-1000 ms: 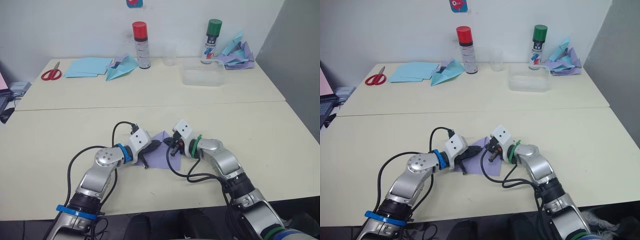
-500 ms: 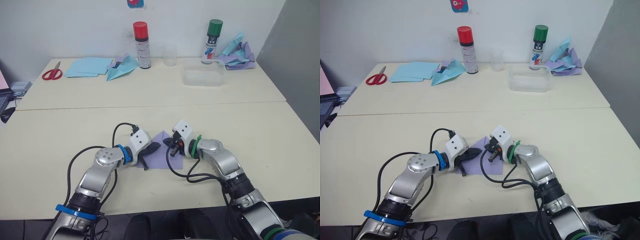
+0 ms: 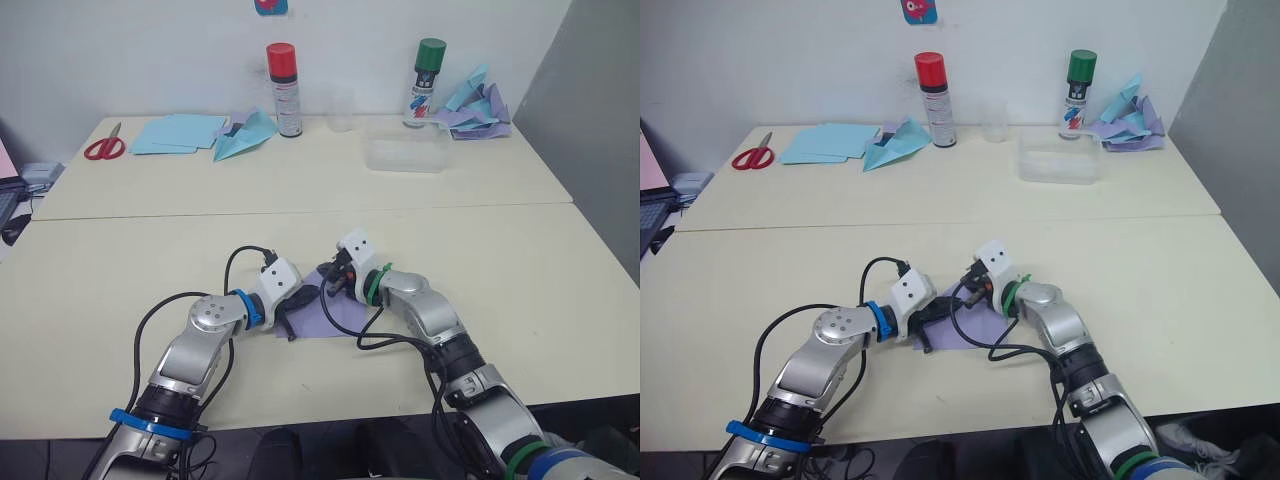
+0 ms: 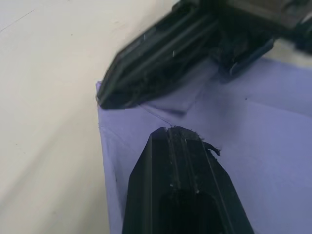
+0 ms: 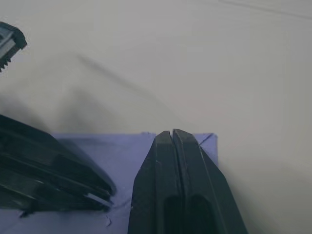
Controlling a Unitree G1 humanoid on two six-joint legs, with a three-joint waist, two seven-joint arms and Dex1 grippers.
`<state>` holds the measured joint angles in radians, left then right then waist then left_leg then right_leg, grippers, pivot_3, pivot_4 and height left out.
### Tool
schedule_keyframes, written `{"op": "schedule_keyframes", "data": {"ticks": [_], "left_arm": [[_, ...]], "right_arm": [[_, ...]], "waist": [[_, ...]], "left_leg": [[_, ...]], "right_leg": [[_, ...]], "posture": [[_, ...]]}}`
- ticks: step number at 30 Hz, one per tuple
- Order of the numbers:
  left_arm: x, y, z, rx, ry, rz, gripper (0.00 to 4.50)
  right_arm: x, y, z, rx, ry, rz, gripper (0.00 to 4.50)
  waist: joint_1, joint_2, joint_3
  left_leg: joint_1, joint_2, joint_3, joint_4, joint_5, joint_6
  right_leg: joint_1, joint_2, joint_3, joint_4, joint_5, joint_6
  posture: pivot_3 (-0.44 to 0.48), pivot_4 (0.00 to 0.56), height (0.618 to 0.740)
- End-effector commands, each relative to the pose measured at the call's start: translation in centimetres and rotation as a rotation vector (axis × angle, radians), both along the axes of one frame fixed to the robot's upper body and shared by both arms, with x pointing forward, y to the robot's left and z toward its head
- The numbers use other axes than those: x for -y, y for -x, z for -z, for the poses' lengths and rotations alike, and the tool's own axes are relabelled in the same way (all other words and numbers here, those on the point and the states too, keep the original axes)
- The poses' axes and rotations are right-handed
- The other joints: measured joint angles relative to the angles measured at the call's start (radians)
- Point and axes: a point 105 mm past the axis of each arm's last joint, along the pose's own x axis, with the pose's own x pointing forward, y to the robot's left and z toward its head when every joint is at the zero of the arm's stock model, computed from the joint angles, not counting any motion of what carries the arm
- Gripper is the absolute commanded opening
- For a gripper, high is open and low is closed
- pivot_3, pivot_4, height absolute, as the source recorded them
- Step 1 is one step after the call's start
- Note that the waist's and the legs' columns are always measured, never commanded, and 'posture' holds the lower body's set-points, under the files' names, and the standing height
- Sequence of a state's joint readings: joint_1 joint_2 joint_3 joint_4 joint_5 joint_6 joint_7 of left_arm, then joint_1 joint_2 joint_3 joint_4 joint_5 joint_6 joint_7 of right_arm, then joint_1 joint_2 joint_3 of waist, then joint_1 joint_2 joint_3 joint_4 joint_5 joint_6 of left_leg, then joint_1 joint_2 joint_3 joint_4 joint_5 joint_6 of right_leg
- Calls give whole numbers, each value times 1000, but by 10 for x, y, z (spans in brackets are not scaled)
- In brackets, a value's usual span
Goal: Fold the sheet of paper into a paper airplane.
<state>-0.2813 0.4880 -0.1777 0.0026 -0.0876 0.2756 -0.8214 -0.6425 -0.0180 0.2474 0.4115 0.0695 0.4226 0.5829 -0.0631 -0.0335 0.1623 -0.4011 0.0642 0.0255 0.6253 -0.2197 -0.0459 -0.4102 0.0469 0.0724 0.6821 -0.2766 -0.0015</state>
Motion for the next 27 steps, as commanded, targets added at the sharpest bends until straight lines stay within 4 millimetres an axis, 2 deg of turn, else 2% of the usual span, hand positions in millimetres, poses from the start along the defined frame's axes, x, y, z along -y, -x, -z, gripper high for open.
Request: {"op": "schedule_keyframes", "data": {"ticks": [1, 7, 10, 13, 16, 19, 22, 24, 25, 27], "left_arm": [[0, 4, 6, -13, -26, 22, 14], [7, 3, -10, 70, 12, 55, 14], [10, 4, -22, 90, 57, 71, 736], [7, 13, -35, 77, 102, 92, 1692], [-16, 31, -46, 9, 135, 62, 2655], [-50, 36, -51, -46, 159, -46, 3623], [-84, 24, -63, -16, 206, -178, 3623], [-94, 14, -67, 15, 231, -234, 3623], [-94, 9, -67, 25, 239, -247, 3209], [-87, 2, -64, 39, 245, -242, 2720]], "right_arm": [[-3, -2, 5, 14, 53, -6, 0], [-1, -3, 10, 13, 70, 2, 0], [-1, -3, 11, 12, 69, 1, 0], [-1, -2, 12, 9, 68, -2, 0], [-1, -1, 12, 5, 64, -7, 0], [-2, 0, 12, 4, 59, -13, 0], [-3, 2, 11, 2, 53, -21, 0], [-4, 2, 11, 2, 51, -25, 0], [-4, 3, 11, 3, 51, -27, 0], [-4, 3, 11, 3, 52, -29, 0]], "waist": [[0, 0, 0], [0, 0, 0], [0, 0, 0], [-1, 0, 0], [-8, 0, 0], [-11, 0, 0], [-7, 0, 0], [-3, 0, 0], [-2, 0, 0], [0, 0, 0]], "left_leg": [[0, 0, 0, 0, 0, 0], [0, 0, 0, 0, 0, 0], [0, 0, 0, 0, 0, 0], [0, 0, 0, 0, 0, 0], [0, 1, -1, 0, 0, 0], [1, 2, -2, -1, 0, 0], [1, 1, -3, 0, 0, 0], [1, 0, -3, 1, 0, 0], [1, 0, -3, 2, 0, 0], [1, 0, -2, 2, 0, 0]], "right_leg": [[0, 0, 0, 0, 0, 0], [0, 0, 0, 0, 0, 0], [1, 0, 0, 0, 0, 0], [1, 0, 0, 0, 0, 0], [0, 0, 0, 0, 0, 0], [0, 0, -1, 1, 0, -1], [1, 0, -3, 1, 0, -1], [2, -1, -2, 0, 0, 0], [2, -1, -2, 0, 0, 0], [2, -1, -1, 0, 0, 0]], "posture": [[0, 150, 740], [0, 150, 740], [0, 150, 740], [0, 150, 740], [0, 150, 740], [0, 150, 740], [0, 150, 740], [0, 150, 740], [0, 150, 740], [0, 150, 740]]}}
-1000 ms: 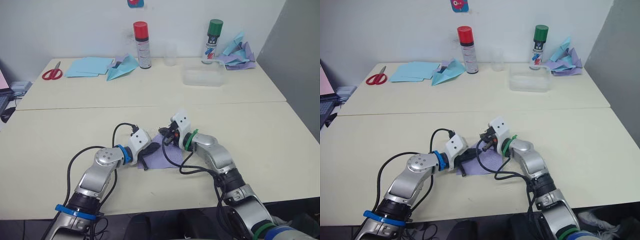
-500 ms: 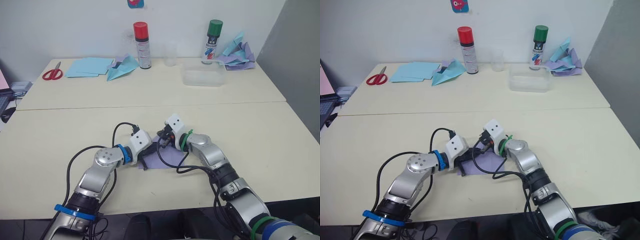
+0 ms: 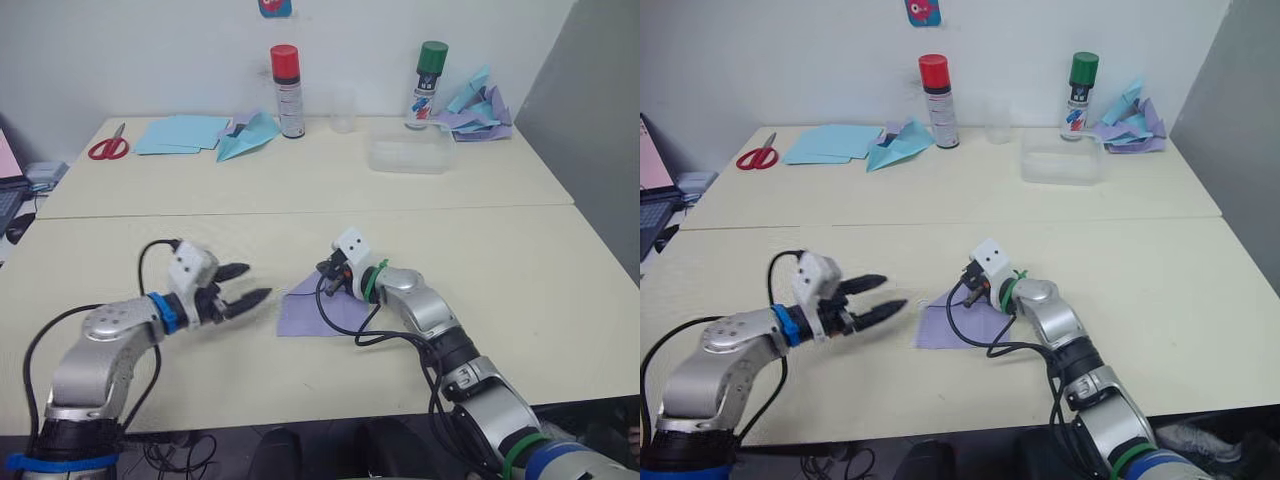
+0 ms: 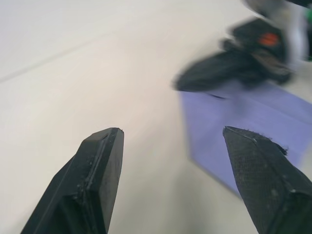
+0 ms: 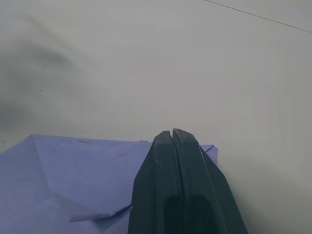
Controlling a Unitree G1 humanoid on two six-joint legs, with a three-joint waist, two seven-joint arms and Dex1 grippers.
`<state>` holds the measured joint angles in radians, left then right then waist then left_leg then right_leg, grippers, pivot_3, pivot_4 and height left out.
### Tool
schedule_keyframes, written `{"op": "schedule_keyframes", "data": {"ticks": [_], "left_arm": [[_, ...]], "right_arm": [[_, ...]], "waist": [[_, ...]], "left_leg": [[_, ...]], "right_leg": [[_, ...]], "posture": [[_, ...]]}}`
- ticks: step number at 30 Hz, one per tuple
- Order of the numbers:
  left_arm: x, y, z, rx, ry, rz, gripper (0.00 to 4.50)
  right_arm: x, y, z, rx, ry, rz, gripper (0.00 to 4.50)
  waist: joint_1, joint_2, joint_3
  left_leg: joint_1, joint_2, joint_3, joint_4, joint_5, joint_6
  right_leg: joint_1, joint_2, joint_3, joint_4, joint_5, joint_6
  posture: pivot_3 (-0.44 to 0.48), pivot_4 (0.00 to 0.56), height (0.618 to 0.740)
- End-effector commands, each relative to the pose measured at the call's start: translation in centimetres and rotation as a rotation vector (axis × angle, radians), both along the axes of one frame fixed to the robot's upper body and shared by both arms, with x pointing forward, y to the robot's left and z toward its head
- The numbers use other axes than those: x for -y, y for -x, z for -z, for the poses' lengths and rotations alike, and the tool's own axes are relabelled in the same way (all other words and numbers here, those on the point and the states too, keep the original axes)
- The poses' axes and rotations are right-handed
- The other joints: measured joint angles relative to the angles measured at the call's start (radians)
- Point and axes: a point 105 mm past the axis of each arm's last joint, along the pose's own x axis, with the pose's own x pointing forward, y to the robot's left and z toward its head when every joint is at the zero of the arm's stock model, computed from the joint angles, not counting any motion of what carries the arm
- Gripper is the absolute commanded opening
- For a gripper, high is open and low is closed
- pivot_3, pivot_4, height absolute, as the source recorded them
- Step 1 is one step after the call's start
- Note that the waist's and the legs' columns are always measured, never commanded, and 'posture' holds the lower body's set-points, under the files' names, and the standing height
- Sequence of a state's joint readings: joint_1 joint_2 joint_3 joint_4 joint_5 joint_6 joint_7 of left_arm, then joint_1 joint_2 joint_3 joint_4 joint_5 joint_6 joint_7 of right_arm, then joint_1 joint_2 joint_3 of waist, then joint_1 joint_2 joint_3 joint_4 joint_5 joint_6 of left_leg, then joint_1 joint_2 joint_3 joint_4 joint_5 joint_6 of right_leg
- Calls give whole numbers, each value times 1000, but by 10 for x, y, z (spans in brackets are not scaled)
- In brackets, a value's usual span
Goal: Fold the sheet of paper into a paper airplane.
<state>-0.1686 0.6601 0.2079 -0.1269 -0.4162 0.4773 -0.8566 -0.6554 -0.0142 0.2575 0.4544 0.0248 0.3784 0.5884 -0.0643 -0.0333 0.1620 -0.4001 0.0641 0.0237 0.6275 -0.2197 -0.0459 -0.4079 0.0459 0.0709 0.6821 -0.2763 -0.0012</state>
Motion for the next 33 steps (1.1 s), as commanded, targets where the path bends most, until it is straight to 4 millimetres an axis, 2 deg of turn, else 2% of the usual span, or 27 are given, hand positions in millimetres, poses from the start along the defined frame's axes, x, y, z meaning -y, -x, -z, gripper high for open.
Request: {"op": "schedule_keyframes", "data": {"ticks": [1, 5, 8, 11, 14, 18, 22, 28, 33], "left_arm": [[12, -12, -5, 62, 23, 4, 2376], [34, -23, -3, 86, 37, 33, 953], [53, -23, 2, 78, 33, 95, 33], [67, -18, 16, 49, -5, 150, 33], [72, -14, 31, 19, -64, 176, 33], [74, -11, 41, -1, -105, 195, 33], [79, -7, 47, -27, -94, 221, 33], [82, -7, 70, -103, -84, 223, 33], [86, -7, 74, -121, -51, 233, 33]], "right_arm": [[-2, 5, 7, -27, 10, -18, 0], [-2, 6, 7, -26, 12, -21, 0], [-1, 6, 8, -26, 14, -20, 0], [1, 6, 8, -27, 16, -18, 0], [1, 7, 8, -27, 16, -15, 0], [2, 7, 8, -27, 15, -13, 0], [2, 8, 8, -29, 15, -14, 0], [0, 9, 4, -24, 0, -23, 0], [-4, 12, -4, -12, -33, -42, 0]], "waist": [[2, 0, 0], [6, 0, 0], [6, 0, 0], [5, 0, 0], [6, 0, 0], [6, 0, 0], [7, 0, 0], [7, 0, 0], [7, 0, -1]], "left_leg": [[0, 0, 1, 0, 0, 0], [0, 0, 2, 0, 0, 0], [0, 0, 1, -1, 0, 0], [0, 1, 1, -1, 0, 0], [0, 1, 1, -2, 0, 0], [0, 0, 1, -1, 0, 0], [0, 0, 1, -1, 0, 0], [0, 0, 1, -1, 0, 0], [0, 0, 1, -1, 0, 0]], "right_leg": [[0, 0, 1, 0, 0, 0], [0, 0, 1, -1, 0, 0], [-1, 0, 1, 0, 0, 0], [-1, 1, 1, 0, 0, 0], [-1, 1, 1, 0, 0, 0], [-1, 1, 1, 0, 0, 0], [-1, 1, 1, 0, 0, 0], [-1, 1, 1, 0, 0, 0], [0, 1, 1, 0, 0, 0]], "posture": [[0, 150, 740], [0, 150, 740], [0, 150, 740], [0, 150, 740], [0, 150, 740], [0, 150, 740], [0, 150, 740], [0, 150, 740], [0, 150, 740]]}}
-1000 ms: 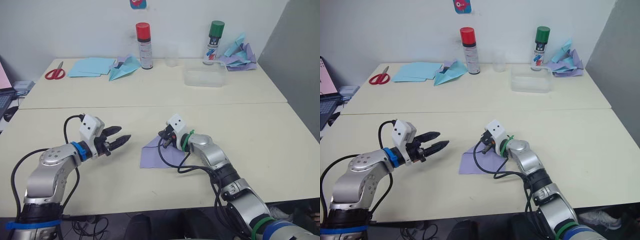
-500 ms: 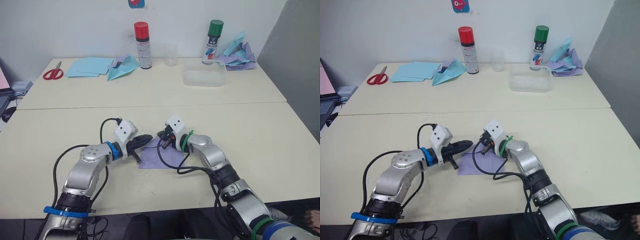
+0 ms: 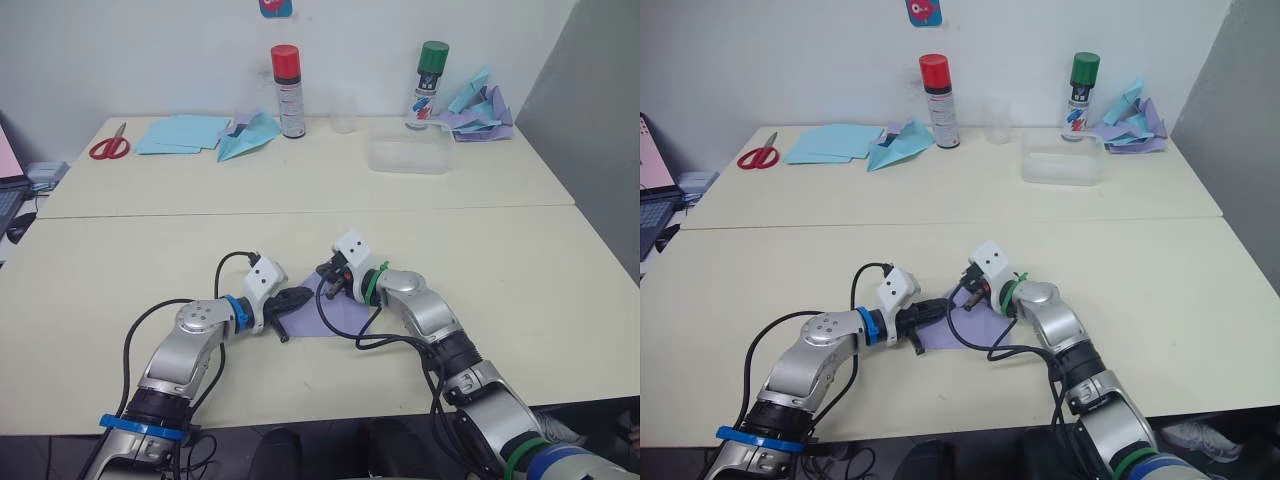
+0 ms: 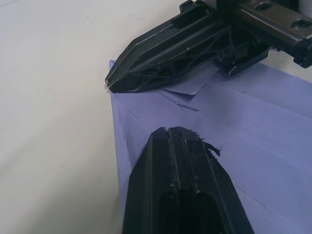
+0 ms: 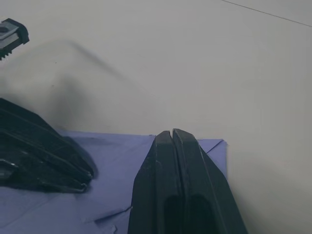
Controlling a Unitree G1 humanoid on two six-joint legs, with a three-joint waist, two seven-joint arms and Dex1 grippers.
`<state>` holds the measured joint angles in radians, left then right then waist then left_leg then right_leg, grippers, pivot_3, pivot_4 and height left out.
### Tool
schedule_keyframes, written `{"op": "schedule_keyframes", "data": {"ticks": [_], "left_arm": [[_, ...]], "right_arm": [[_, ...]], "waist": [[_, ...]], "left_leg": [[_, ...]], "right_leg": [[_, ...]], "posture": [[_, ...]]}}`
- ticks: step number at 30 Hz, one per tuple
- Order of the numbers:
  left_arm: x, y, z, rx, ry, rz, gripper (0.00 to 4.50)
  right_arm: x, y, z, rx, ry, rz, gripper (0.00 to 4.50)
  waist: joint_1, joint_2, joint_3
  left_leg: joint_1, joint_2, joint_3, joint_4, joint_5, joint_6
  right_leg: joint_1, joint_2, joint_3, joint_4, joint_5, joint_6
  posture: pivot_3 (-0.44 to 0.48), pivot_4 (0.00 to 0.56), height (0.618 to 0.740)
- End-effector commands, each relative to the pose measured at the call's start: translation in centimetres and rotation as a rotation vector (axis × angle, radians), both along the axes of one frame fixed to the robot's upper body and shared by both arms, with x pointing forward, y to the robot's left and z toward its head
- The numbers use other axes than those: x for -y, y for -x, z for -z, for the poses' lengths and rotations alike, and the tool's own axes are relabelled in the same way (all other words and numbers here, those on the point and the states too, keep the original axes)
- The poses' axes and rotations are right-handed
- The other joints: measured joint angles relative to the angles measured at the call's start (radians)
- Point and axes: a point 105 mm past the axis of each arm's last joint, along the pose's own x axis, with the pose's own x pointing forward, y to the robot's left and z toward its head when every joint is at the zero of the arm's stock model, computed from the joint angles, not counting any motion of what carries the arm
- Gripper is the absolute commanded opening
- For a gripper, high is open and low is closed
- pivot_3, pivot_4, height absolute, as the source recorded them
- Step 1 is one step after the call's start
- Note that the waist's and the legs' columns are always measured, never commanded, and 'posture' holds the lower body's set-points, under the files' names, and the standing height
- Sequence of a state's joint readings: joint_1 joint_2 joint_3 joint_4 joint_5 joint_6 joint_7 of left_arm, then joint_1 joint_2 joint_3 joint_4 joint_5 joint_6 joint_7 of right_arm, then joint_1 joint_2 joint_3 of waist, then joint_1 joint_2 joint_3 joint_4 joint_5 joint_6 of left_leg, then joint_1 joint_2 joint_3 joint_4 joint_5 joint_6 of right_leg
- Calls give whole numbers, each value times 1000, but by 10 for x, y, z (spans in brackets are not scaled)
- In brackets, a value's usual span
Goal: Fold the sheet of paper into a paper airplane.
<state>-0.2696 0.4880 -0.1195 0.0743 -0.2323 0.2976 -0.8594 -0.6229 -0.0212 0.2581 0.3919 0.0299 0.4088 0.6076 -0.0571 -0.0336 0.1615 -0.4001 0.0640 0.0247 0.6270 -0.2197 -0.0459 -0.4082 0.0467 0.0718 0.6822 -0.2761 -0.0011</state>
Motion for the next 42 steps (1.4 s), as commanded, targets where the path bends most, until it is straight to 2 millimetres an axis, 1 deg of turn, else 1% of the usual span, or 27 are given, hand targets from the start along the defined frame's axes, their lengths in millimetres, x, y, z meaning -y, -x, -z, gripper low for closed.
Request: {"op": "schedule_keyframes", "data": {"ticks": [1, 3, 5, 10, 12, 15, 18, 24, 27, 32, 36, 39, 42], "left_arm": [[5, 3, 10, -47, 14, 10, 33], [7, 2, 5, -39, 46, 6, 33], [4, 1, -7, -27, 82, -3, 33], [-17, 5, -30, -3, 105, -31, 33], [-25, 5, -33, 7, 84, -48, 33], [-33, 4, -29, 8, 50, -69, 33], [-35, 3, -23, 4, 33, -88, 33], [-22, 4, -3, -2, -21, -49, 33], [-14, 3, 1, 17, -57, -10, 33], [-4, 0, 7, 36, -103, 38, 33], [-1, -2, 12, 28, -140, 59, 33], [-1, -2, 16, 16, -157, 66, 33], [-2, -2, 17, 15, -169, 68, 33]], "right_arm": [[-5, 6, -3, -3, -24, -30, 0], [-6, 7, -3, -5, -24, -31, 0], [-5, 7, -2, -7, -22, -26, 0], [-2, 6, 1, -12, -14, -15, 0], [-1, 6, 1, -14, -12, -15, 0], [-1, 6, 2, -16, -11, -15, 0], [-1, 6, 2, -16, -12, -16, 0], [-3, 2, -8, 3, -53, -3, 0], [-4, 3, -11, 7, -75, -2, 0], [-3, 3, -12, 9, -77, 0, 0], [-5, 3, -19, 17, -108, 3, 0], [-9, 8, -25, 24, -134, -27, 0], [-14, 16, -21, 13, -123, -57, 0]], "waist": [[0, 0, 0], [0, 0, 0], [0, 0, 0], [-2, 0, 0], [-2, 0, 0], [-1, 0, 0], [-1, 0, 0], [0, 0, 0], [0, 0, 0], [2, 0, 0], [3, 0, 0], [3, 0, 0], [3, 0, 0]], "left_leg": [[0, 0, 0, 0, 0, 0], [0, 0, 0, 0, 0, 0], [0, 0, 0, 0, 0, 0], [0, 1, 0, -1, 0, 0], [-1, 1, -1, -1, 0, 0], [-1, 0, -1, -1, 0, 0], [-1, 0, 0, 0, 0, 0], [-1, 0, 0, -1, 0, 0], [-1, 0, 0, -1, 0, 0], [-1, 0, 0, 0, 0, 0], [-1, 0, 0, 0, 0, 0], [-1, 0, 0, 0, 0, 0], [-1, 0, 0, 0, 0, 0]], "right_leg": [[0, 0, 0, 0, 0, 0], [0, 0, 0, 0, 0, 0], [0, 0, 0, 0, 0, 0], [-1, 0, 0, 0, 0, 0], [-1, 0, -1, 0, 0, 0], [-1, 0, 0, 0, 0, 0], [-1, 0, 0, 0, 0, 0], [-1, 0, 0, 0, 0, 0], [-1, 0, 0, 0, 0, 0], [-1, 0, 0, 0, 0, 0], [-1, 0, 0, 0, 0, 0], [-1, 0, 0, 0, 0, 0], [0, 0, 0, 0, 0, 0]], "posture": [[0, 150, 740], [0, 150, 740], [0, 150, 740], [0, 150, 740], [0, 150, 740], [0, 150, 740], [0, 150, 740], [0, 150, 740], [0, 150, 740], [0, 150, 740], [0, 150, 740], [0, 150, 740], [0, 150, 740]]}}
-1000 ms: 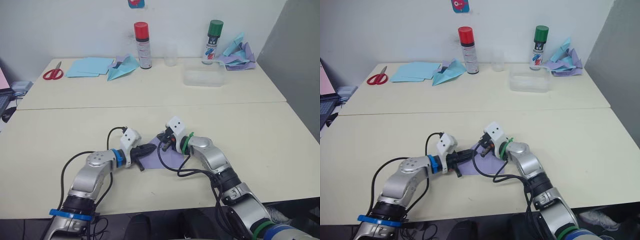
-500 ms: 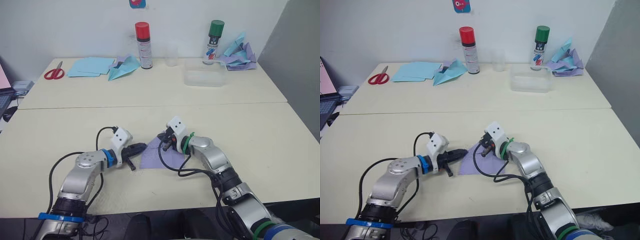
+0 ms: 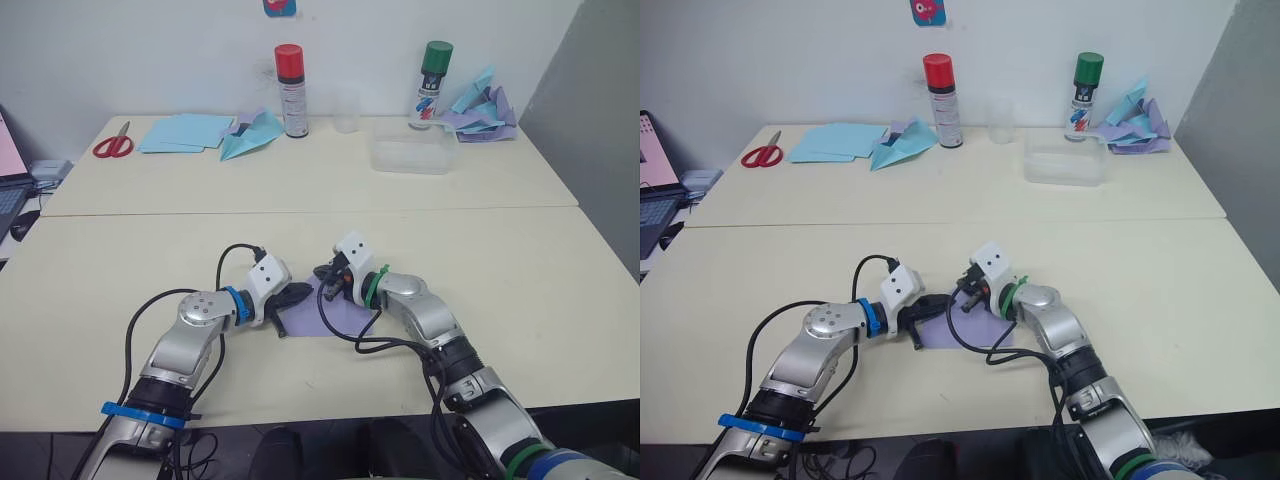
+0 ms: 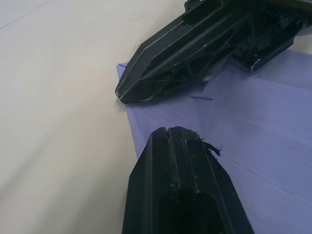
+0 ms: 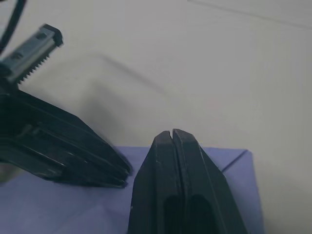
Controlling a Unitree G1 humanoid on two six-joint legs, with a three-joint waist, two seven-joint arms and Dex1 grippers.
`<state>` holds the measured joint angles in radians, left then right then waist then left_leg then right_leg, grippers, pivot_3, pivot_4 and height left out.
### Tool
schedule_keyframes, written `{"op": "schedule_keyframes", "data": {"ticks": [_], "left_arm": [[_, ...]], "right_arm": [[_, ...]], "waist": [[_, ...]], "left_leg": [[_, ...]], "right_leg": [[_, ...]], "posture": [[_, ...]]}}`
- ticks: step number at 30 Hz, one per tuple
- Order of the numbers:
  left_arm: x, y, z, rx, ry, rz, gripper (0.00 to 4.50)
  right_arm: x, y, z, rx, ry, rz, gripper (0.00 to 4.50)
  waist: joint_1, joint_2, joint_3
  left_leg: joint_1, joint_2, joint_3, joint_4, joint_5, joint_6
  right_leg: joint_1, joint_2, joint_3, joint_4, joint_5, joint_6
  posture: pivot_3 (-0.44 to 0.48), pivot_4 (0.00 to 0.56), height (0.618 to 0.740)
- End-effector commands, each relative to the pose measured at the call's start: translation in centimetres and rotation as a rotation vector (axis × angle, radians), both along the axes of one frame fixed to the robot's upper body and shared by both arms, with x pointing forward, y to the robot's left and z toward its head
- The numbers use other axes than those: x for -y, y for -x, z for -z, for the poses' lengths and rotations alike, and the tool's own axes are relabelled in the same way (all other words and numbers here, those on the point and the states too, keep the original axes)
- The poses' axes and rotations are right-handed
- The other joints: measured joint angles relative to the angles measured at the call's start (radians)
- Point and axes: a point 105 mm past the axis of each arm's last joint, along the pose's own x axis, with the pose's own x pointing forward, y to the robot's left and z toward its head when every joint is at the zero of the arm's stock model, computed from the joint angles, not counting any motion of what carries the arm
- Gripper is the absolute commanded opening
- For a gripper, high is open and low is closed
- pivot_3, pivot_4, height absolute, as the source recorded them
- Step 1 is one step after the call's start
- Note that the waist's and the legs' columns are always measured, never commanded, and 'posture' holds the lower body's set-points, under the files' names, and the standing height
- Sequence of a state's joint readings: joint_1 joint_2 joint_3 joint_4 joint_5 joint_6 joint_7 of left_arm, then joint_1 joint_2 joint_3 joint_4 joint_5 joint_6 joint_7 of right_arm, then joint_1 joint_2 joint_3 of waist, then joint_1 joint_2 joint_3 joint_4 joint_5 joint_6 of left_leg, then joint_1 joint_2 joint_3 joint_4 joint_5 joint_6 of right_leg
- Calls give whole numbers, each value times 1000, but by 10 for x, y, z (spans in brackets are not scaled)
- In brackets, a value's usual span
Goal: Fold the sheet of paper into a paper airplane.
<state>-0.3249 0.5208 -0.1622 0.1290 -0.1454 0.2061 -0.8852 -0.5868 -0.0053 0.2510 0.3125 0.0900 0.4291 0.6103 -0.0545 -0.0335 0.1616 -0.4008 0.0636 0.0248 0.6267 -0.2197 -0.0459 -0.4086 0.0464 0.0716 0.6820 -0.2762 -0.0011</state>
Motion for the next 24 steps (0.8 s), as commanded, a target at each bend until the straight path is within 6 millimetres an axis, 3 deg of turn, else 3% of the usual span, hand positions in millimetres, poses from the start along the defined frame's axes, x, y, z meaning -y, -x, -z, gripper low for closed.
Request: {"op": "schedule_keyframes", "data": {"ticks": [1, 5, 9, 19, 24], "left_arm": [[-2, 6, 20, -63, -53, 5, 33], [-3, 7, 20, -63, -56, 1, 33], [-6, 8, 21, -60, -69, -5, 33], [-5, 10, 24, -63, -69, -5, 33], [-5, 10, 25, -64, -72, -3, 33]], "right_arm": [[-8, 9, -7, 16, -25, -43, 0], [-7, 12, 12, -12, 66, -45, 0], [7, -1, 25, -29, 131, 58, 0], [45, -35, 27, -52, 144, 335, 0], [46, -37, 17, 2, 107, 339, 0]], "waist": [[0, 0, 0], [0, 0, 0], [-2, 0, -1], [0, 0, -6], [0, 0, -7]], "left_leg": [[0, 0, 0, 0, 0, 0], [0, 0, 0, 0, 0, 0], [1, 0, 0, 0, 0, 0], [3, 0, 0, 1, 0, 0], [3, 0, 0, 1, 0, 0]], "right_leg": [[0, 0, 0, 0, 0, 0], [0, 0, 0, 0, 0, 0], [1, 0, 0, 0, 0, 0], [3, 0, 0, 0, 1, 0], [3, 0, 0, 0, 1, 0]], "posture": [[0, 150, 740], [0, 150, 740], [0, 150, 740], [0, 150, 740], [0, 150, 740]]}}
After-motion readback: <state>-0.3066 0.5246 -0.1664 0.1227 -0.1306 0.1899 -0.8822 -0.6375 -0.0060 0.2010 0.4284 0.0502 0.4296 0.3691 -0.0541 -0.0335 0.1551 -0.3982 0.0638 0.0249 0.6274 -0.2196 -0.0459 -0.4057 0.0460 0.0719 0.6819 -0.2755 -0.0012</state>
